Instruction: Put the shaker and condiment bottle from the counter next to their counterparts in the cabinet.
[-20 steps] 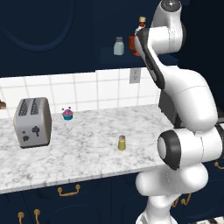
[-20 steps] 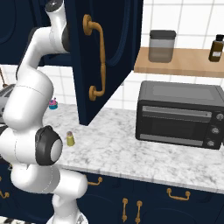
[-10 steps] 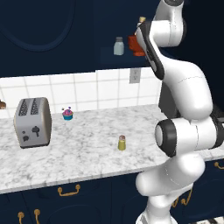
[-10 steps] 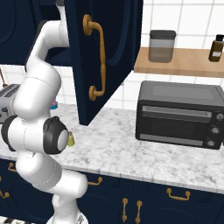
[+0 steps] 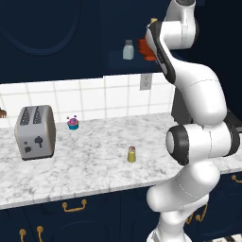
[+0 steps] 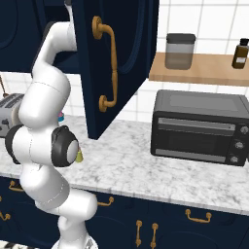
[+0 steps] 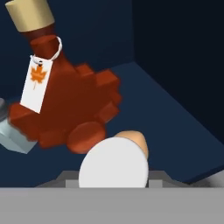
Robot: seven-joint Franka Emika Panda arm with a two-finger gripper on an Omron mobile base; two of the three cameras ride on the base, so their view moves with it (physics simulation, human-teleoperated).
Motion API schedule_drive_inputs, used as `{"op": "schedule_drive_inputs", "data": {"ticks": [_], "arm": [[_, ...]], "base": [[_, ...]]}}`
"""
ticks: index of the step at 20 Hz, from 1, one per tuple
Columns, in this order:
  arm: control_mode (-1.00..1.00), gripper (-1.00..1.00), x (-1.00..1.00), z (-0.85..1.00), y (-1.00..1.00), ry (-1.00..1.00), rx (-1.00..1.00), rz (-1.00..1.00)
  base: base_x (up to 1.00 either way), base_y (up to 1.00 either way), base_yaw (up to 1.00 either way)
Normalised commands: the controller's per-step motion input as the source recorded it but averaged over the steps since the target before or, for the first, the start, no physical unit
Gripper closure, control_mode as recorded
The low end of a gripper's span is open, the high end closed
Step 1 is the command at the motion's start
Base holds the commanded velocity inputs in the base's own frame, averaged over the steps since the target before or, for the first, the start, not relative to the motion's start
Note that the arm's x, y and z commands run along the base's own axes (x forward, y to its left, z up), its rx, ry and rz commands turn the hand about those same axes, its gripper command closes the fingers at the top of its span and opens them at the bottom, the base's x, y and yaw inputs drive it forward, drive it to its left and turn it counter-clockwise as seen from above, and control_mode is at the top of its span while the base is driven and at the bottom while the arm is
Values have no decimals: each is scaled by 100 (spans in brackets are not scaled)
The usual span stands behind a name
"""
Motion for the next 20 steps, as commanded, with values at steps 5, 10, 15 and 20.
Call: {"op": "schedule_drive_inputs", "data": {"ticks": [5, 10, 15, 20], "arm": [[-100, 100, 34, -12, 0, 0, 0, 0], [-100, 100, 28, -10, -1, 0, 0, 0], [-100, 100, 4, -30, -1, 0, 0, 0], [-100, 100, 1, -32, 0, -1, 0, 0]], "base": [[0, 0, 0], [0, 0, 0], [0, 0, 0], [0, 0, 0]]}}
